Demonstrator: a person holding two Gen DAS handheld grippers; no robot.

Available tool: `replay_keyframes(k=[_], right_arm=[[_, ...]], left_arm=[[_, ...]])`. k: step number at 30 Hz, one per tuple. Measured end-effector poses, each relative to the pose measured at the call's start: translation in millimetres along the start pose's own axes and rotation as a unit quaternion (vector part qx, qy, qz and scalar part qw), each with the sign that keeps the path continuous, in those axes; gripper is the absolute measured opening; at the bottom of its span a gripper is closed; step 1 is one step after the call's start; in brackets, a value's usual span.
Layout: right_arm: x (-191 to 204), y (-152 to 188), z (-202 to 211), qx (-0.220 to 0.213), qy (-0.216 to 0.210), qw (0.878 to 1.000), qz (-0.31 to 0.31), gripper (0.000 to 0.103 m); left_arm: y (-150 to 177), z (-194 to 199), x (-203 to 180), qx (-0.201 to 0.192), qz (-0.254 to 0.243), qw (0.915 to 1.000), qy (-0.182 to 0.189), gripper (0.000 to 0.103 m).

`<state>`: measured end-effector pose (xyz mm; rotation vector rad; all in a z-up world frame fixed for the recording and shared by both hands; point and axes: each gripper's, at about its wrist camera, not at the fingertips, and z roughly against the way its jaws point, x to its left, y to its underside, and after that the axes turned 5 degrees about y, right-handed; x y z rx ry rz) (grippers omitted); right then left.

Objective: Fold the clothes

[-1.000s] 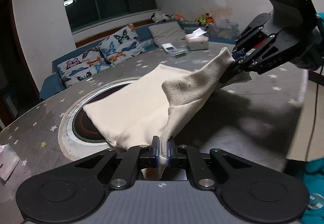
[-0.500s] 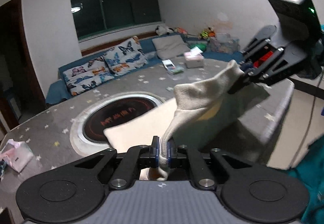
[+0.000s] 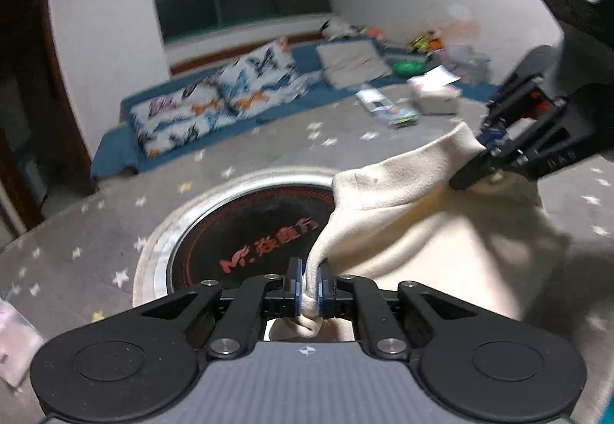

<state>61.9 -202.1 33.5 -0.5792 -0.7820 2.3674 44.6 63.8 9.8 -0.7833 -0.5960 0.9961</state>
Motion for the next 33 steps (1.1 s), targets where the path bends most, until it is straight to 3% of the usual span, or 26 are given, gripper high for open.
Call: replay_keyframes(k=[6,9,14,17,20,26,33], right_arm=[[-10,15,-50,0.026,0.029,0.997,-0.064,0.016],[-17,22,-50,0.016,0.035,0.994,-0.106,0.020],[-31,23,-36,-0.003,0.057,0.986,-0.160,0.021],[-29,18,-23,-0.020,0.056,0.985,-0.165,0.021],[-23,12,-21,-0.025,0.038,0.986,-0.162,0.020],[-15,7,-48,-0.006,0.031,0.987,-0.160,0.020],[-11,10,-65,-0.001,0.038,0.988,-0.153,0.020]], left_arm=[[9,-40,14,0.021,0.041,0.9985,-0.031,0.016],[10,-46,20,0.018,0.058,0.9968,-0.052,0.026],[4,-35,32,0.002,0.095,0.9927,-0.074,0.025],[-4,-22,29,-0.015,0.100,0.9928,-0.064,0.024],[-12,-20,17,-0.021,0.099,0.9945,-0.025,0.021],[-24,-49,-9,0.004,0.088,0.9958,0.024,0.019],[-23,-84,-11,0.034,0.105,0.9937,0.018,0.020]])
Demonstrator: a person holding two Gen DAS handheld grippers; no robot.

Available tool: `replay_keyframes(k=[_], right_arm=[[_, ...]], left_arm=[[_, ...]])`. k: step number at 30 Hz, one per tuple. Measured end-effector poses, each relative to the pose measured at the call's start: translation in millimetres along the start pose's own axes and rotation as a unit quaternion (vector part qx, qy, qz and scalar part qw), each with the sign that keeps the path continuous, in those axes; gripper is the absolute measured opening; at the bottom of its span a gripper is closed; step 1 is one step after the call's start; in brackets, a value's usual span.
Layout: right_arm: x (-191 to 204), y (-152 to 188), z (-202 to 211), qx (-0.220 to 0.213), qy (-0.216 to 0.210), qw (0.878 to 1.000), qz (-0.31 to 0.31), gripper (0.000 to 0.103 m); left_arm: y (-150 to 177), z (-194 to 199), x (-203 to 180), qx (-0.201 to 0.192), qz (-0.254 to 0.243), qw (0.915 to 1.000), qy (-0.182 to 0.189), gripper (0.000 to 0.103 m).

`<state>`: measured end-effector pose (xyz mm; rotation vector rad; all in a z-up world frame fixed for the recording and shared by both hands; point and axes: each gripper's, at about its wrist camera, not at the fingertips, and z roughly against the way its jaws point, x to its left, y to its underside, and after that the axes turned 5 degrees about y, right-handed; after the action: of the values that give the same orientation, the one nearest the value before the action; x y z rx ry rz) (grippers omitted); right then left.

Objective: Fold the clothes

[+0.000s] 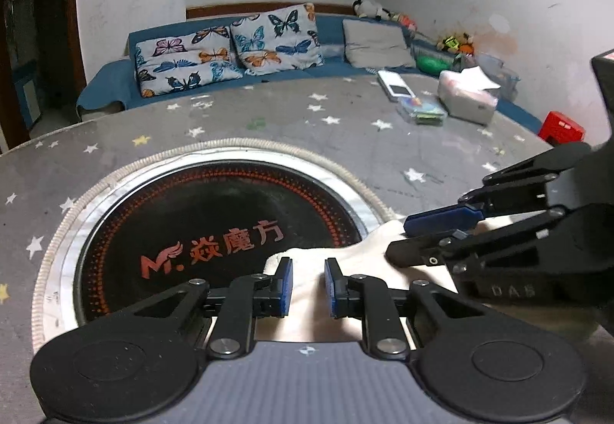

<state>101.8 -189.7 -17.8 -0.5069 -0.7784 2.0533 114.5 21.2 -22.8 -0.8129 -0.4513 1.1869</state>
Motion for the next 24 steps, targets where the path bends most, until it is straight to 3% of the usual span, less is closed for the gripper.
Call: replay_keyframes(k=[11,16,24], right_arm=[[-8,21,46,-0.004,0.000,1.000,0.014,0.020],[-28,37,46,0.006,0.029,0.999,-0.012,0.020],[-41,37,58,-0.014,0.033,0.999,-0.028,0.020]], left_arm=[[2,-1,1,-0.007,0.011,0.9999,-0.008,0.022],[1,1,1,-0.008,0.015,0.9998,-0.013,0.022],[4,30,-15,-0.034,-0.005,0.9994,-0.004,0.022]])
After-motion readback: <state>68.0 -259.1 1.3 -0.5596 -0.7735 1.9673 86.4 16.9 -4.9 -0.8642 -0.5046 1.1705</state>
